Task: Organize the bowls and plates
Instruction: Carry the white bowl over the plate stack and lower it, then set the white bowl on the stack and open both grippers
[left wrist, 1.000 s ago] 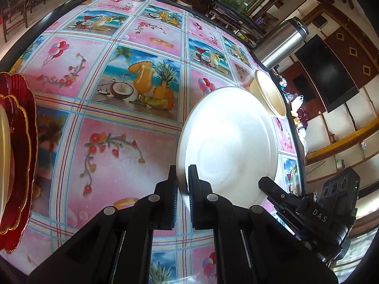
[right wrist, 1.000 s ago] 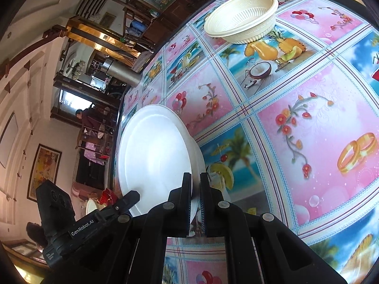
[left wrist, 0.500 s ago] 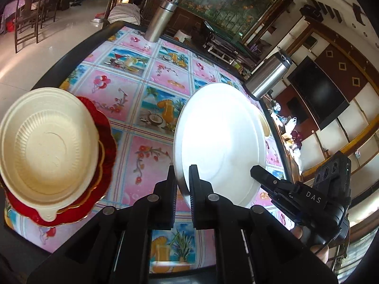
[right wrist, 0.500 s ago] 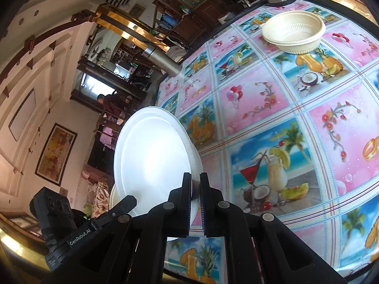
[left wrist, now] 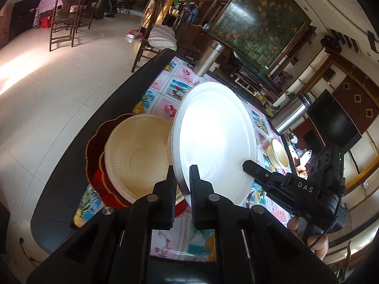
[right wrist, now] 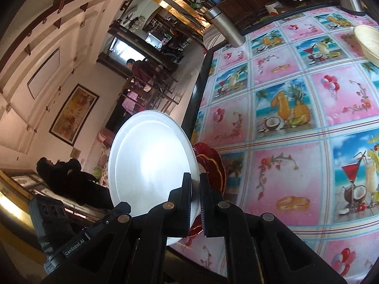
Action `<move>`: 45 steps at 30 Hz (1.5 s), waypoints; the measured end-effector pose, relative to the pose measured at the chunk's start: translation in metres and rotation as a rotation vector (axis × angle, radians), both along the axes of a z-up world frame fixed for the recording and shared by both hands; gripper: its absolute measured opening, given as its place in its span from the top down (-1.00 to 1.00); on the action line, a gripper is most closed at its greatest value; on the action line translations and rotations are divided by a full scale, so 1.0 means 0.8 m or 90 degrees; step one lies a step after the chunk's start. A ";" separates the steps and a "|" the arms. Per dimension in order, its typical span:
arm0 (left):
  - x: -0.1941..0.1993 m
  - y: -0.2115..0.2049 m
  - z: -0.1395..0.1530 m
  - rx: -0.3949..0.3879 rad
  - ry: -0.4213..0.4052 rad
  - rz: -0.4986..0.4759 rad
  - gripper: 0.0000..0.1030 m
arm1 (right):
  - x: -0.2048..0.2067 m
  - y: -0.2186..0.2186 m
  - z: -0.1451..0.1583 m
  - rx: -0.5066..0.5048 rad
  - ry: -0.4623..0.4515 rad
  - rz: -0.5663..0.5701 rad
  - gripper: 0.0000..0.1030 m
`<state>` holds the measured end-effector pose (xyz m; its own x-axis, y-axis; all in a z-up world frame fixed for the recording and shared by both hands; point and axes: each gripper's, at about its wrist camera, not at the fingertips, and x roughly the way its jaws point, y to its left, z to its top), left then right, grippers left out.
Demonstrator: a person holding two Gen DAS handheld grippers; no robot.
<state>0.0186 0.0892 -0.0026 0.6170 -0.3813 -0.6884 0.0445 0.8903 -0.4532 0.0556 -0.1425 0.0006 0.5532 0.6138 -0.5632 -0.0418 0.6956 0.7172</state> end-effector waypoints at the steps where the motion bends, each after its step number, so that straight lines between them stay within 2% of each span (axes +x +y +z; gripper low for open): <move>1: 0.000 0.005 -0.003 0.002 0.005 0.004 0.84 | 0.003 0.010 -0.002 -0.002 0.003 0.008 0.87; 10: 0.010 0.032 -0.030 -0.012 0.044 0.026 0.84 | 0.020 0.060 -0.032 -0.015 0.040 0.047 0.87; 20: 0.021 0.040 -0.053 -0.020 0.076 0.023 0.84 | 0.031 0.076 -0.054 -0.032 0.066 0.049 0.87; 26: 0.021 0.041 -0.053 -0.017 0.078 0.018 0.84 | 0.034 0.077 -0.057 -0.035 0.069 0.047 0.87; 37: 0.014 0.064 -0.046 -0.001 0.063 0.057 0.84 | 0.043 0.075 -0.064 -0.036 0.078 0.049 0.86; 44: 0.016 0.058 -0.037 -0.004 0.056 0.051 0.84 | 0.043 0.082 -0.062 -0.052 0.072 0.054 0.76; 45: 0.017 0.056 -0.035 -0.003 0.053 0.049 0.84 | 0.043 0.081 -0.062 -0.047 0.075 0.056 0.70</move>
<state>0.0318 0.1339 -0.0307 0.5851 -0.3383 -0.7370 -0.0623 0.8874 -0.4568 0.0897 -0.0779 -0.0489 0.4266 0.6115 -0.6663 -0.0233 0.7439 0.6678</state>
